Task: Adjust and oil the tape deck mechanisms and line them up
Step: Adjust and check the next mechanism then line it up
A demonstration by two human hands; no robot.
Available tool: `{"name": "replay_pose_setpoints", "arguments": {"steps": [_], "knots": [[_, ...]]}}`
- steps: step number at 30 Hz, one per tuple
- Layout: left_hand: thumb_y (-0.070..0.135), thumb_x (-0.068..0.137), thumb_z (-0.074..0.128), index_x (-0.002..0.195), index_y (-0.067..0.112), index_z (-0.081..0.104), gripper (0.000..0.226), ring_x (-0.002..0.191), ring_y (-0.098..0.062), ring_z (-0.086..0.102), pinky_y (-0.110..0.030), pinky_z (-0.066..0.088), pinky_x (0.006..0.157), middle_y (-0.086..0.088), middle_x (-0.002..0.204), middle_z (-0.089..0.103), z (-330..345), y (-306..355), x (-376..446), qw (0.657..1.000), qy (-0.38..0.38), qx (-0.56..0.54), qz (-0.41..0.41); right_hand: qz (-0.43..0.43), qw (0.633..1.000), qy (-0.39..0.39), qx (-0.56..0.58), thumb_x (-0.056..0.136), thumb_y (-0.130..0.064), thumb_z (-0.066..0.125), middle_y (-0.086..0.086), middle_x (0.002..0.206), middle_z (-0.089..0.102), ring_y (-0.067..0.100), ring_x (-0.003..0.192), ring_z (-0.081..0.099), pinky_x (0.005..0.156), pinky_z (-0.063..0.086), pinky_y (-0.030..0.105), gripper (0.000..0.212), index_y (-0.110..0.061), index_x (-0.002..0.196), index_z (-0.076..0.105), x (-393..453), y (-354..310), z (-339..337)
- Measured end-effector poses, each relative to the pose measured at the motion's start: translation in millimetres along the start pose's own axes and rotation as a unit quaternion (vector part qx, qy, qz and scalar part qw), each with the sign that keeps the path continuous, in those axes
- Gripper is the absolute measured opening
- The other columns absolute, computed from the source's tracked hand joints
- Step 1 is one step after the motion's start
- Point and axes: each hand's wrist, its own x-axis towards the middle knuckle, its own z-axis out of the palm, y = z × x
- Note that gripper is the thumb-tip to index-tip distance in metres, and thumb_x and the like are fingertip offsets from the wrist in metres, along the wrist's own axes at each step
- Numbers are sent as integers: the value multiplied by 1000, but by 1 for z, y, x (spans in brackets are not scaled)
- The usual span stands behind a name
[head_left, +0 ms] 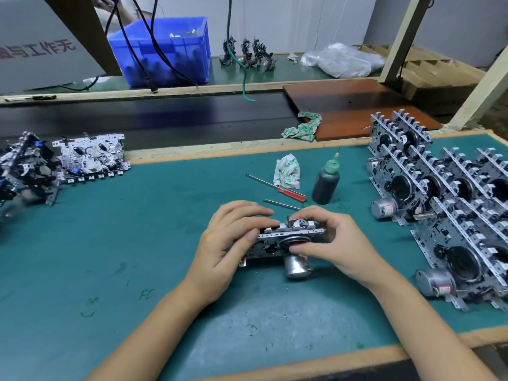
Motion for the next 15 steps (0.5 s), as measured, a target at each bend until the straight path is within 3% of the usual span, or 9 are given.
{"name": "replay_pose_setpoints", "arguments": {"steps": [8,11,15], "knots": [[20,94,42,106,24,67,27,117,-19,50,-33,35,102,8,115,65,-1,0,1,1000,0,5,-12,-41,998,0,-48,63,-17,84,-15,93,65,4,89,61,83,43,16,32,-29,88,67,-1,2,4],[20,94,42,106,24,67,27,116,-19,51,-32,36,101,7,116,64,-1,0,2,1000,-2,3,-14,-27,997,-18,-63,62,-30,82,-16,104,65,5,102,60,90,43,18,42,-36,101,67,-5,2,-1],[20,95,42,105,23,68,28,114,-19,52,-31,37,99,8,116,64,0,0,2,1000,-1,-3,-18,-53,993,43,-96,78,-47,53,-13,103,67,6,101,60,89,43,18,26,-40,99,67,-7,3,-8]]}}
